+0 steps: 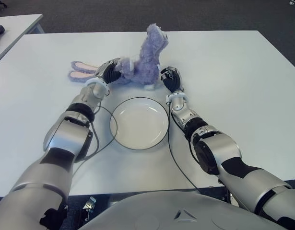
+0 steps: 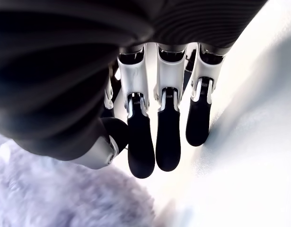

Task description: Put the doll into the plate.

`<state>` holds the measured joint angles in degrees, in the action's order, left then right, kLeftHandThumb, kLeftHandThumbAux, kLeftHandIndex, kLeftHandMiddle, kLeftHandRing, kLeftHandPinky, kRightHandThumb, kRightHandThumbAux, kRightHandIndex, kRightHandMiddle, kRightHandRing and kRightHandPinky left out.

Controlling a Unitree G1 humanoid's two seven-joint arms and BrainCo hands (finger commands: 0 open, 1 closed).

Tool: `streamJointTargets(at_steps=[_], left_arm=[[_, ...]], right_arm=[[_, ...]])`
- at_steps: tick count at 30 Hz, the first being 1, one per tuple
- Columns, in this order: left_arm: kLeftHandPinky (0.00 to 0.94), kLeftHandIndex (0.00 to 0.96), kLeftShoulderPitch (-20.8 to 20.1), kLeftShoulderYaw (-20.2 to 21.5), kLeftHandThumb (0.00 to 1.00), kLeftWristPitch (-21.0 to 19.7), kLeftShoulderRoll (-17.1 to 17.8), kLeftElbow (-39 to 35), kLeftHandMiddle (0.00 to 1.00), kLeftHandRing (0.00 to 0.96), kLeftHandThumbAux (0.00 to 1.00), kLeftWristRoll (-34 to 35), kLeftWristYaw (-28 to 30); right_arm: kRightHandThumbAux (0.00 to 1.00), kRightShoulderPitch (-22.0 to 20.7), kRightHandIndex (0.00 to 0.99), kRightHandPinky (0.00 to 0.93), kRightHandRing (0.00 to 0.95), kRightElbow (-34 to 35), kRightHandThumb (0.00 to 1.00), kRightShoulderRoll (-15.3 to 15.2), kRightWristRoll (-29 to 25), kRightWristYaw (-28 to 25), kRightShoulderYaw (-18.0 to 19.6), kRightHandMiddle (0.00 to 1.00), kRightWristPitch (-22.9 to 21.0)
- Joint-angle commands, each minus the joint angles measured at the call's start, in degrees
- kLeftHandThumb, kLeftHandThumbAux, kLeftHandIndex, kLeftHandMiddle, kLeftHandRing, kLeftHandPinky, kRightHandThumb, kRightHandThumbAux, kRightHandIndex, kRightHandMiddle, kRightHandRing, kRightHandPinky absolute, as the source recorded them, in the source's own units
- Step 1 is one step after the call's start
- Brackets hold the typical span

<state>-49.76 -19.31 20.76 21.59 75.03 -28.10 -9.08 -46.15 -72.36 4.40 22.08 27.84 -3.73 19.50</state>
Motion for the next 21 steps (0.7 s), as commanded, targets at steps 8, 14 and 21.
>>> streamJointTargets(at_steps=[8,14,21], left_arm=[[0.535,0.445,6.3,-3.1,0.708,-5.5,-0.4,4.1,0.525,0.522,0.345,-3.2,5.1],[0.726,0.577,6.4,-2.3,0.735,-4.8,0.0,4.1,0.649,0.666,0.342,-1.8,7.5],[0.801,0.643,6.4,-1.0,0.660,-5.2,0.3,4.1,0.768,0.775,0.374,-0.7,9.5]], right_arm=[[0.735,9.9,0.410,0.863,0.850,-7.1,0.699,6.7,-1.0,-2.1,0.8,0.808,-5.5],[0.735,9.8,0.410,0.860,0.849,-7.1,0.698,6.7,-1.0,-2.4,0.7,0.807,-6.0],[0.735,10.1,0.410,0.866,0.852,-7.1,0.699,6.6,-0.7,-1.6,0.4,0.805,-5.7]])
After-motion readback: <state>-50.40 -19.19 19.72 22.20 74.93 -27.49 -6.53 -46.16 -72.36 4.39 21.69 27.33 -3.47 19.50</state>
